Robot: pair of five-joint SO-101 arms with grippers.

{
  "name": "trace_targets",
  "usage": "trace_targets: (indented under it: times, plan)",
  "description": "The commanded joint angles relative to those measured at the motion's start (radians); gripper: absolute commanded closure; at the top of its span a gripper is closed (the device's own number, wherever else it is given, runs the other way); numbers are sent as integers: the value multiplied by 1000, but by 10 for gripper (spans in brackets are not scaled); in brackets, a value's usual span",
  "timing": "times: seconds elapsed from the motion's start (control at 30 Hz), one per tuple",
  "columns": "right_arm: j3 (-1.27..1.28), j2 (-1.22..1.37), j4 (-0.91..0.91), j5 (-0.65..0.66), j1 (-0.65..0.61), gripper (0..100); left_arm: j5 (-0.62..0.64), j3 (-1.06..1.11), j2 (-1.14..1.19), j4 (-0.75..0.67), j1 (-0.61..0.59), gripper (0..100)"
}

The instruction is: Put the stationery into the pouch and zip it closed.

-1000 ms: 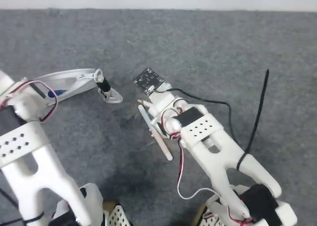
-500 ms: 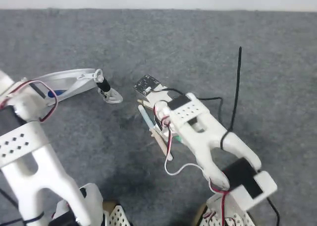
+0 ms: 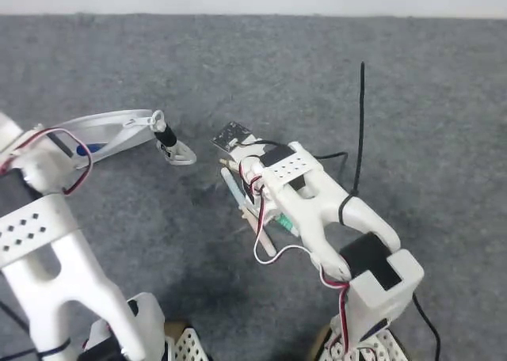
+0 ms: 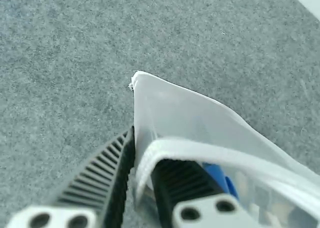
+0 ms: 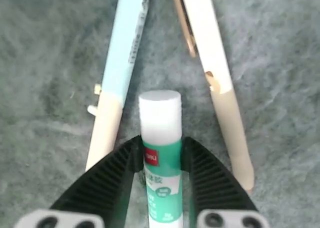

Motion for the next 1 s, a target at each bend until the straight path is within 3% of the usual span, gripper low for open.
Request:
trace_targets:
  times: [0.0,0.17,0.3,0.6,0.97]
  plan:
    - [-54,-7,5,5,7,879,-6,-13,2,-38,-3,988]
    - [-54,1,5,5,7,886,-6,-13,2,-38,-3,988]
    - [-54,-8,4,6,2,998,-6,-13,2,-38,-2,988]
    - [-44,-101,13,-8,12,992,-5,-12,2,-29,89,988]
    - [-23,-237,13,-189,19,992,-8,-18,2,26,264,987]
